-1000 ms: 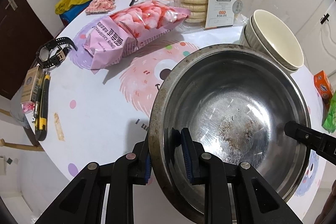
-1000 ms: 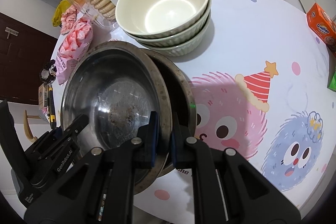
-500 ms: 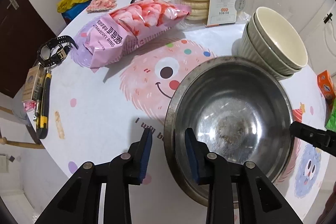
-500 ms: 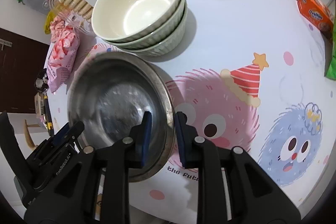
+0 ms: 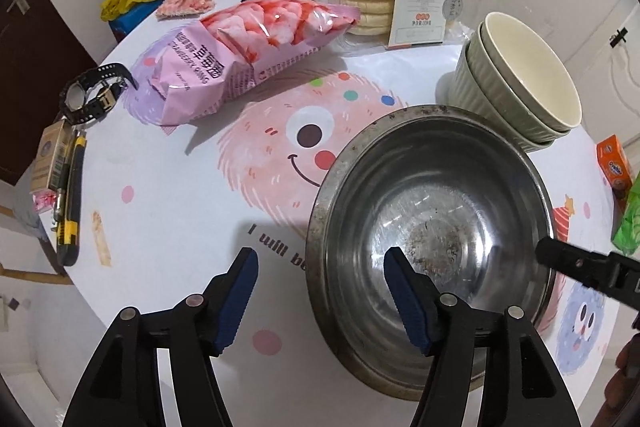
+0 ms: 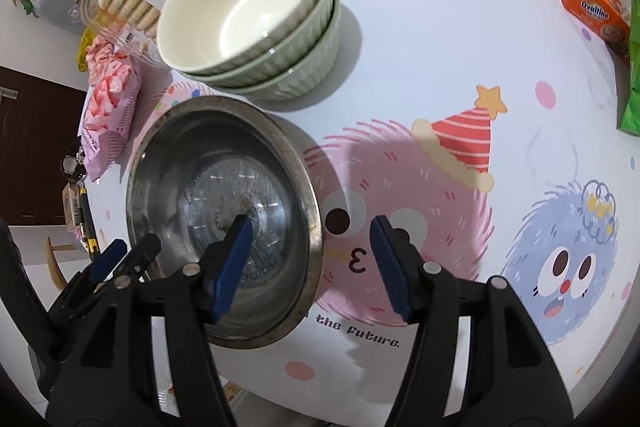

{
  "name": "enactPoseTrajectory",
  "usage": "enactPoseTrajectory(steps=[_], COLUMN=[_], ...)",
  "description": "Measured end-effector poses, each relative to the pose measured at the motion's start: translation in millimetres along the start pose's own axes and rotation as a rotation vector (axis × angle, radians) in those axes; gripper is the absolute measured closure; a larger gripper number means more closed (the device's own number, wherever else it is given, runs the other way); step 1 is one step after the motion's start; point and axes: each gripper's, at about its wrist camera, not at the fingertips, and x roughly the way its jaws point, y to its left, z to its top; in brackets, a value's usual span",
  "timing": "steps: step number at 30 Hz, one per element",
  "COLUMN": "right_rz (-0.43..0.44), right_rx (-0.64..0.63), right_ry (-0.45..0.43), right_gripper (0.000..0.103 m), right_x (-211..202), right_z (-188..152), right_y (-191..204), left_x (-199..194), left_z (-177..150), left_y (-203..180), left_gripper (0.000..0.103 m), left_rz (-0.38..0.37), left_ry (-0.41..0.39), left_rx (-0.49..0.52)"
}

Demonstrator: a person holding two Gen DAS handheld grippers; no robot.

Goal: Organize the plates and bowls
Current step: 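Close both grippers on the rim of the stacked steel bowls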

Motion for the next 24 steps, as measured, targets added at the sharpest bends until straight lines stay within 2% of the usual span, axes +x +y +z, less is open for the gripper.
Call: enactPoseTrajectory(steps=[6,24], right_rz=[-0.001,-0.008], right_rx=[0.021,0.035], right_ry=[0.043,0.093], right_gripper=[0.04,0.04], right_x=[13.1,34.6], right_z=[-2.1,4.1], right_y=[-2.5,8.9], left_x=[10.6,44.8], left_z=[3.5,15.7], left_y=[-2.4,-9.8], left_gripper=[0.036,0.036], left_rz=[0.006,0.016], left_ry=[0.021,0.104], left_rx=[0.022,0.069])
